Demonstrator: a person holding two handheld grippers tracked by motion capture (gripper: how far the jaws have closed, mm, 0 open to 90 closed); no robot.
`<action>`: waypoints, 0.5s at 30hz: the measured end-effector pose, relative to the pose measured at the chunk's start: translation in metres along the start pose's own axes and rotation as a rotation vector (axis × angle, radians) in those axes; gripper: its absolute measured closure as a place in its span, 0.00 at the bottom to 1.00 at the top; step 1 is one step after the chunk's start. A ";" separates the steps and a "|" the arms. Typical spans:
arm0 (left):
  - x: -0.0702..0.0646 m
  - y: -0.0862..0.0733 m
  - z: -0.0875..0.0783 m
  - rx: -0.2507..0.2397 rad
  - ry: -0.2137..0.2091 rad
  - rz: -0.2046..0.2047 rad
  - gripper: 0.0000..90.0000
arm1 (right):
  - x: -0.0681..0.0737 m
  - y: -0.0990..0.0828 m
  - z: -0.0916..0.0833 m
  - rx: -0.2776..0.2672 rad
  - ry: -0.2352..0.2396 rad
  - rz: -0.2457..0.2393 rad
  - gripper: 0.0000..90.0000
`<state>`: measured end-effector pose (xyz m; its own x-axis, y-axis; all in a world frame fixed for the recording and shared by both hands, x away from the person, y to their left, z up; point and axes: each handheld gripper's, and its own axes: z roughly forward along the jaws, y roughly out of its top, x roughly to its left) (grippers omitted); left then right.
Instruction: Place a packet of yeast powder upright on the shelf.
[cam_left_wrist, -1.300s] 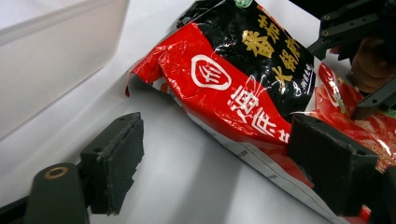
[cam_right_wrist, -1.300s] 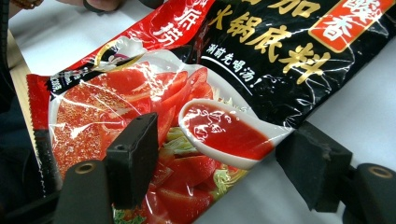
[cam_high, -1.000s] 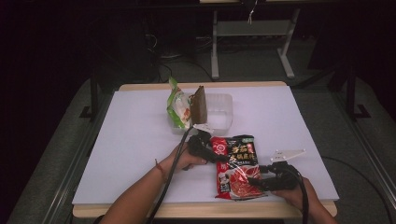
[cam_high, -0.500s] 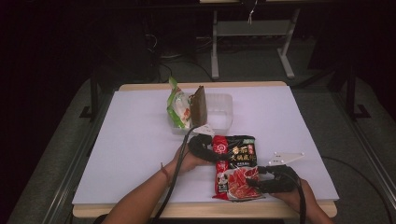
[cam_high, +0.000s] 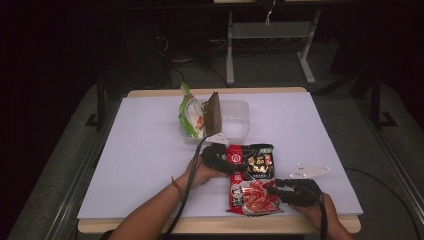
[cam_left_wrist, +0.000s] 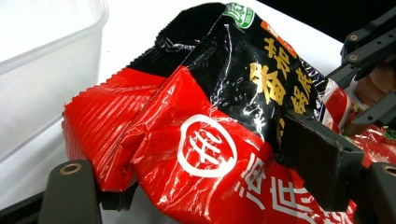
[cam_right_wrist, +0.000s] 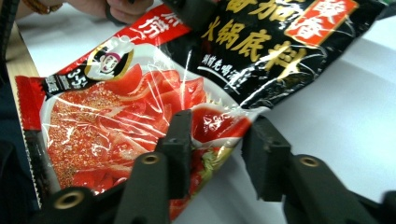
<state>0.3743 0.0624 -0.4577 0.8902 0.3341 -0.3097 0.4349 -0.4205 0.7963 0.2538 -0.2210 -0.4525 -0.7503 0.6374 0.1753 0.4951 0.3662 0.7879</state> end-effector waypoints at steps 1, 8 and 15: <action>0.000 0.000 0.000 0.003 0.006 -0.008 0.24 | 0.000 0.000 0.000 0.002 -0.004 0.001 0.74; 0.002 -0.001 0.000 0.019 0.020 -0.039 0.18 | 0.004 0.000 -0.001 -0.019 -0.021 -0.030 0.83; 0.001 -0.002 -0.002 0.020 -0.074 -0.019 0.20 | 0.008 -0.001 -0.002 -0.078 -0.016 -0.068 0.90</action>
<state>0.3737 0.0657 -0.4586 0.8890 0.2791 -0.3630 0.4538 -0.4318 0.7795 0.2467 -0.2175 -0.4504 -0.7737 0.6238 0.1110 0.4072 0.3554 0.8413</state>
